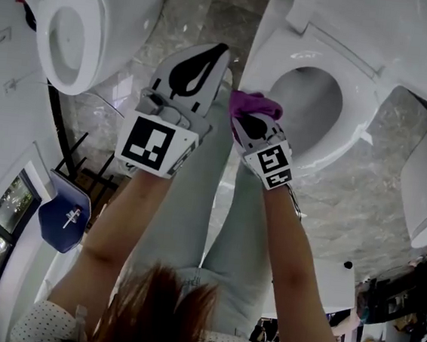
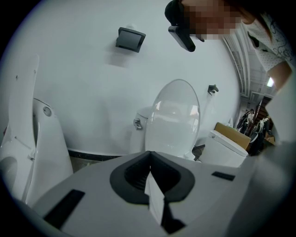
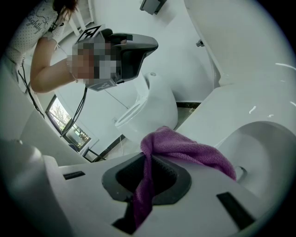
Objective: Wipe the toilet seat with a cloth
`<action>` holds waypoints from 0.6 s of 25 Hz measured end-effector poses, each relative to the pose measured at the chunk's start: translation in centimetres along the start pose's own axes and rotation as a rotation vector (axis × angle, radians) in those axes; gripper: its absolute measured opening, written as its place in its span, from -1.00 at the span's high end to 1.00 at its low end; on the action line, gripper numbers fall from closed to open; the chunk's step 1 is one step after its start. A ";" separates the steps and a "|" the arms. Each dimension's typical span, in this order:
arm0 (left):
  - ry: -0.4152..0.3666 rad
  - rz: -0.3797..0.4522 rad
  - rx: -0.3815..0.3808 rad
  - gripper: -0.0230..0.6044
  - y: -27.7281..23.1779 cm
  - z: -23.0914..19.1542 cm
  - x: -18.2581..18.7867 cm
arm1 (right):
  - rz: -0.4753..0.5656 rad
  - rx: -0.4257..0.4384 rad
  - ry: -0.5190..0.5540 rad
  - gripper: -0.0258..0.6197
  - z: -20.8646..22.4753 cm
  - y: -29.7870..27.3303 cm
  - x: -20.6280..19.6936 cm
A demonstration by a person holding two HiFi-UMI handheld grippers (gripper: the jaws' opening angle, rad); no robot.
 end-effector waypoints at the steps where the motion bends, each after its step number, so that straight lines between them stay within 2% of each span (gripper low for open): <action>1: 0.002 0.001 0.001 0.92 0.0 0.0 0.0 | 0.003 -0.002 0.004 0.77 0.1 0.0 0.1; 6: 0.002 0.011 0.007 0.92 -0.3 -0.1 0.2 | 0.016 -0.004 0.019 0.77 0.6 -0.2 0.6; 15: 0.001 0.004 -0.010 0.92 -0.8 0.3 0.5 | 0.076 -0.046 -0.029 0.77 2.2 -0.3 1.7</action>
Point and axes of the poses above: the fingertips, and each gripper's own axes: y backward along the fingers, z to its right, x out of its top, the point moved 6 cm from there along y, backward along the fingers, and after that the axes turned 6 degrees about y, right-handed, at the moved point
